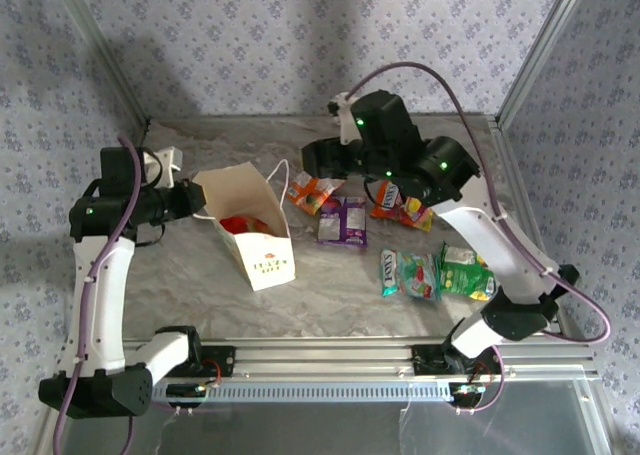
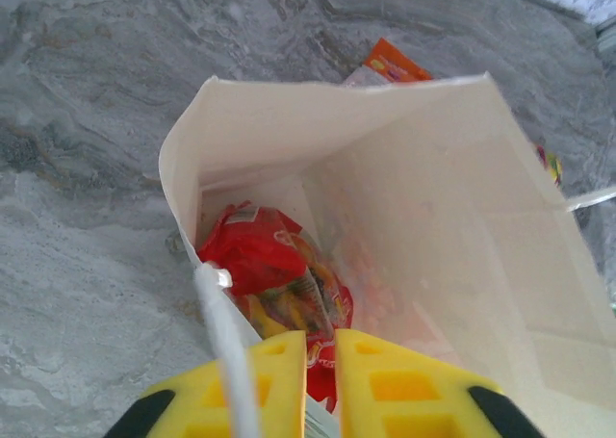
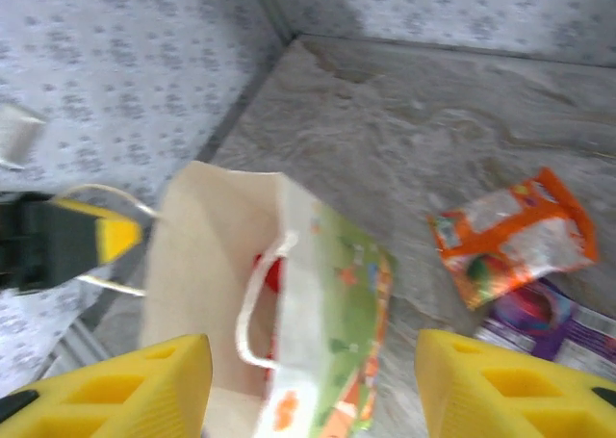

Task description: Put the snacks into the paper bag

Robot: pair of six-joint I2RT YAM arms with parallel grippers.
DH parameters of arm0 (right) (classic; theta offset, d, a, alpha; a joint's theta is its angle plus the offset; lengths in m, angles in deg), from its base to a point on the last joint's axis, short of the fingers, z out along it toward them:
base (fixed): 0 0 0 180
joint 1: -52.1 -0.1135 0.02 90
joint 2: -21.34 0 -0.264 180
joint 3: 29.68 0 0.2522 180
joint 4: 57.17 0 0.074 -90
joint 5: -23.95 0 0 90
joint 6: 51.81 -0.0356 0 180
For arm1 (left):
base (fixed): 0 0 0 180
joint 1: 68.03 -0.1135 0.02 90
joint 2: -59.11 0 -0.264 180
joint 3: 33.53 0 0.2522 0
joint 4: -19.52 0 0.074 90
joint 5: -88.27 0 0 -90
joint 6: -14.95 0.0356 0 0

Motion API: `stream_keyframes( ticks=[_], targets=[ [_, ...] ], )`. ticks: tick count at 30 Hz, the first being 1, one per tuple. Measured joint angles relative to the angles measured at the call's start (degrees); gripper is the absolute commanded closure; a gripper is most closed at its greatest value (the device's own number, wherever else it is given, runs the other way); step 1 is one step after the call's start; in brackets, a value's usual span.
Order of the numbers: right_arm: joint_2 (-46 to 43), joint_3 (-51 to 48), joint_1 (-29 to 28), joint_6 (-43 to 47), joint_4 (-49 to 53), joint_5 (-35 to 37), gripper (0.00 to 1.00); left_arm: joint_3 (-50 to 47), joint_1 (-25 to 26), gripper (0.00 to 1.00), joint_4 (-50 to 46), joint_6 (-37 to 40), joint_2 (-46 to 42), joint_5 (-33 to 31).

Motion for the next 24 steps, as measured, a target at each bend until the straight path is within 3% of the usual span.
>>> stream_keyframes(
  ticks=[5,10,18,24],
  targets=[
    [-4.66,-10.36,5.55,-1.03,-3.5,-1.09,0.4,2.08,0.02,0.64,-2.1,-1.99,-0.22,-0.42],
    [-8.52,-17.55,9.55,-1.07,-6.67,-3.54,0.39,3.1,2.6,0.58,-5.33,-4.76,-0.33,-4.2],
    [-13.7,-24.24,15.76,-1.05,-10.64,-8.24,0.38,3.1,16.81,0.49,-8.46,-12.48,-1.68,-14.86],
    [-15.1,-27.71,18.51,-1.05,-13.18,-11.45,0.38,3.39,27.12,0.46,-10.49,-18.03,2.6,-24.85]
  ],
)
